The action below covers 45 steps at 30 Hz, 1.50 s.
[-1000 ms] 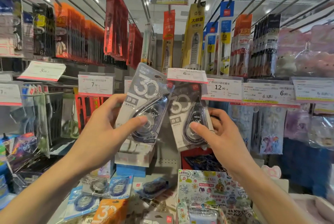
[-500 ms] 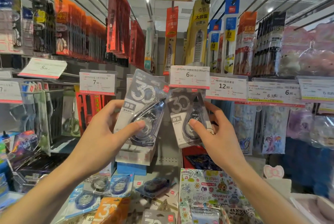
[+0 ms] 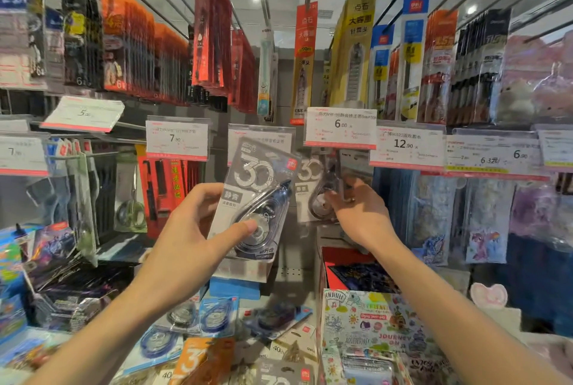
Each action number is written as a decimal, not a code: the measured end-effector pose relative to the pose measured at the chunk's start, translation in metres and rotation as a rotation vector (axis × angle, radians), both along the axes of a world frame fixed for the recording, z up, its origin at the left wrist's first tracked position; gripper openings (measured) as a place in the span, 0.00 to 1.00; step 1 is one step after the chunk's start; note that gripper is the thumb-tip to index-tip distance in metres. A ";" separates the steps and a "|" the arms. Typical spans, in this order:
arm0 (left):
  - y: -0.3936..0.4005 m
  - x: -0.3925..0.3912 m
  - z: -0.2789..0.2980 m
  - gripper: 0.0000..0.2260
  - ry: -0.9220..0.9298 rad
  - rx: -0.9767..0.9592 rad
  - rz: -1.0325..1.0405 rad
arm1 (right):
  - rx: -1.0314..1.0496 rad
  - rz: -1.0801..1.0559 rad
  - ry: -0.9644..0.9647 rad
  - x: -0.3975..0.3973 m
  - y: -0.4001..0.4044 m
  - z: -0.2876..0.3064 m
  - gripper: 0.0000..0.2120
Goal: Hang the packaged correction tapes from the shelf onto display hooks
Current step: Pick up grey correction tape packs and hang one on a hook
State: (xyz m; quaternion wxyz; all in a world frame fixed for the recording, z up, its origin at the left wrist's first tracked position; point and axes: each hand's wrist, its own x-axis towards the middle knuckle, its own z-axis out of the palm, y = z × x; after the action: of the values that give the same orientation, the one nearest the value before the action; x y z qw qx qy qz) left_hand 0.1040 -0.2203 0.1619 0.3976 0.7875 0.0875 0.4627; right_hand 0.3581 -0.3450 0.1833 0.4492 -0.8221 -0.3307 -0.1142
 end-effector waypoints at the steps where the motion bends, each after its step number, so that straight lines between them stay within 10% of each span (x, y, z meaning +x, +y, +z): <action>1: 0.000 0.000 -0.001 0.22 0.004 -0.003 0.000 | -0.021 -0.010 0.002 0.001 -0.003 0.001 0.24; 7: -0.008 0.007 -0.011 0.21 -0.009 -0.043 -0.037 | 0.072 0.207 -0.025 -0.023 -0.037 -0.011 0.03; 25: -0.040 0.049 -0.031 0.18 0.113 0.002 -0.079 | 0.221 0.659 0.330 -0.054 -0.070 -0.038 0.31; 45: -0.034 0.062 0.100 0.07 -0.153 0.100 -0.055 | 0.301 0.538 0.104 -0.035 -0.100 -0.025 0.37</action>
State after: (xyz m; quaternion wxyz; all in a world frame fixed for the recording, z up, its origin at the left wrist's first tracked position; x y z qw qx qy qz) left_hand 0.1657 -0.2546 0.2621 0.3758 0.7708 0.0118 0.5142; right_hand 0.3232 -0.4454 0.1580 0.5963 -0.6339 -0.4925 0.0031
